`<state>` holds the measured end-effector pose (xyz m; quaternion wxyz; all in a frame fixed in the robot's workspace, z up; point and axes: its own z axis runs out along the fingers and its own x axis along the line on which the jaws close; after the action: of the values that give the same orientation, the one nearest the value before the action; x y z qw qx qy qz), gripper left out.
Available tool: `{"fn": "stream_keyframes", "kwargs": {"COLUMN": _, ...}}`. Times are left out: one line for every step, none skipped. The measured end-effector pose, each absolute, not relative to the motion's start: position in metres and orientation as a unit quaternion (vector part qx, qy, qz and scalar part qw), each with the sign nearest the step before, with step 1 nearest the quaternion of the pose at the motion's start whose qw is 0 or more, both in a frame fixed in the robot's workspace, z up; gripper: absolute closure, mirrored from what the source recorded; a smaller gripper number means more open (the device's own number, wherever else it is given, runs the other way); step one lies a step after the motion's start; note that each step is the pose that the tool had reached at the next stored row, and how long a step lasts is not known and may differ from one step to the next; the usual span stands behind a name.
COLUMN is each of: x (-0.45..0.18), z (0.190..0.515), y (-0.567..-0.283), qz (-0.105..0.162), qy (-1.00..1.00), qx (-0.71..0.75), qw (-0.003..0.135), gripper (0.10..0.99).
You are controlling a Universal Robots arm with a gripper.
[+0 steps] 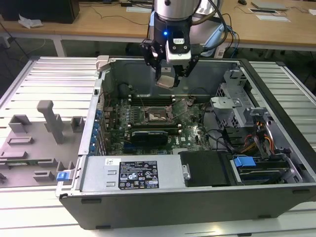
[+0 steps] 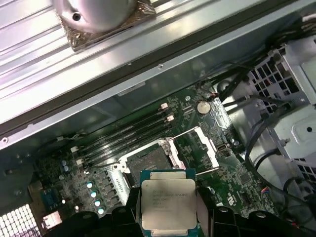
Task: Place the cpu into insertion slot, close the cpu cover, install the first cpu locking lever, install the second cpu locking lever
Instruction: 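Place the cpu into insertion slot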
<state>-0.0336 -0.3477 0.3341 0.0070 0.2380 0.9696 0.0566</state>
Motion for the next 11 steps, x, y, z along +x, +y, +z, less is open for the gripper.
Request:
{"fn": "stream_keyframes", "kwargs": {"x": -0.0336, "z": 0.334, "y": -0.3477, "qz": 0.057, "qy": 0.967, "qx": 0.25, "qw": 0.008, "gripper": 0.545}}
{"fn": "stream_keyframes", "kwargs": {"x": -0.0336, "z": 0.3338, "y": -0.3477, "qz": 0.056, "qy": 0.964, "qx": 0.261, "qw": 0.008, "gripper": 0.545}}
{"fn": "stream_keyframes", "kwargs": {"x": -0.0336, "z": 0.3334, "y": -0.3477, "qz": 0.056, "qy": 0.96, "qx": 0.275, "qw": 0.009, "gripper": 0.545}}
{"fn": "stream_keyframes", "kwargs": {"x": -0.0336, "z": 0.3333, "y": -0.3477, "qz": 0.056, "qy": 0.956, "qx": 0.288, "qw": 0.01, "gripper": 0.545}}
{"fn": "stream_keyframes", "kwargs": {"x": -0.0336, "z": 0.333, "y": -0.3477, "qz": 0.056, "qy": 0.952, "qx": 0.299, "qw": 0.011, "gripper": 0.545}}
{"fn": "stream_keyframes", "kwargs": {"x": -0.0336, "z": 0.3328, "y": -0.3477, "qz": 0.056, "qy": 0.95, "qx": 0.308, "qw": 0.011, "gripper": 0.545}}
{"fn": "stream_keyframes", "kwargs": {"x": -0.0336, "z": 0.3326, "y": -0.3477, "qz": 0.055, "qy": 0.946, "qx": 0.319, "qw": 0.012, "gripper": 0.545}}
{"fn": "stream_keyframes", "kwargs": {"x": -0.0336, "z": 0.3323, "y": -0.3477, "qz": 0.055, "qy": 0.941, "qx": 0.333, "qw": 0.013, "gripper": 0.545}}
{"fn": "stream_keyframes", "kwargs": {"x": -0.0336, "z": 0.332, "y": -0.3477, "qz": 0.055, "qy": 0.936, "qx": 0.346, "qw": 0.014, "gripper": 0.545}}
{"fn": "stream_keyframes", "kwargs": {"x": -0.0336, "z": 0.3315, "y": -0.3477, "qz": 0.055, "qy": 0.932, "qx": 0.359, "qw": 0.014, "gripper": 0.545}}
{"fn": "stream_keyframes", "kwargs": {"x": -0.0336, "z": 0.3308, "y": -0.3477, "qz": 0.054, "qy": 0.927, "qx": 0.371, "qw": 0.015, "gripper": 0.545}}
